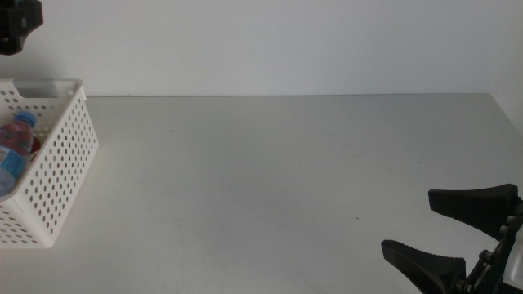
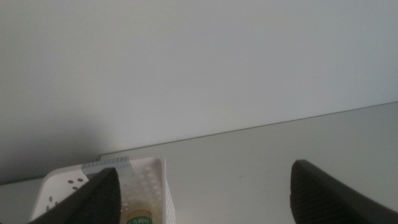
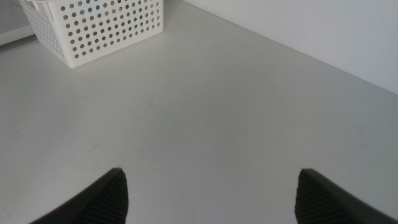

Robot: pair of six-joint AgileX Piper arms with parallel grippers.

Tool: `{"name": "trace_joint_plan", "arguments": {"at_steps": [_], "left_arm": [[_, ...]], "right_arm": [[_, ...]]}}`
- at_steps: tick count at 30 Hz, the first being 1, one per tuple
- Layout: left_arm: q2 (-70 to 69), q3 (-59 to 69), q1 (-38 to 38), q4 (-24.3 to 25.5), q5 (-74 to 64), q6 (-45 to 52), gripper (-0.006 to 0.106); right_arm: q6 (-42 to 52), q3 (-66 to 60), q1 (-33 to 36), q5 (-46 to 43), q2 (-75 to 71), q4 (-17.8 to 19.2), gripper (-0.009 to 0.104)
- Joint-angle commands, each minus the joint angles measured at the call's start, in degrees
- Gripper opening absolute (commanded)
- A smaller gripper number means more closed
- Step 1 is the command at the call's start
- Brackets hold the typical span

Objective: Use arms to grab the bottles and put them into the dustbin to the left of the table.

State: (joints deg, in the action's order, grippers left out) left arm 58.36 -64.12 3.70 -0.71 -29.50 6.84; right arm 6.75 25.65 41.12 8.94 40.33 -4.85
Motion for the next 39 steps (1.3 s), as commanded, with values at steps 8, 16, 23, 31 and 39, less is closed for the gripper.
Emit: {"name": "trace_joint_plan", "arguments": {"at_steps": [8, 16, 23, 31, 39], "left_arm": [[-12.7, 8.6, 0.2, -0.5, 12.0, -0.8, 0.094], [-25.6, 27.6, 0.2, -1.1, 18.5, -0.8, 0.094], [-41.0, 41.2, 0.2, -1.1, 18.6, -0.8, 0.094], [-54.7, 54.0, 0.2, -4.9, 21.2, -0.8, 0.094], [-59.2, 61.2, 0.2, -6.1, 21.9, -0.8, 0.094]], "right_arm": [[0.2, 1.3, -13.6, -4.0, -1.9, 0.2, 0.081], [0.2, -6.4, -27.5, -4.0, -14.1, -2.9, 0.081], [0.2, -17.2, -40.1, -3.7, -31.9, -2.9, 0.081], [0.2, -18.7, -43.5, -3.7, -37.8, -2.7, 0.081], [0.2, -18.7, -43.5, -3.9, -38.6, -1.5, 0.081]]}}
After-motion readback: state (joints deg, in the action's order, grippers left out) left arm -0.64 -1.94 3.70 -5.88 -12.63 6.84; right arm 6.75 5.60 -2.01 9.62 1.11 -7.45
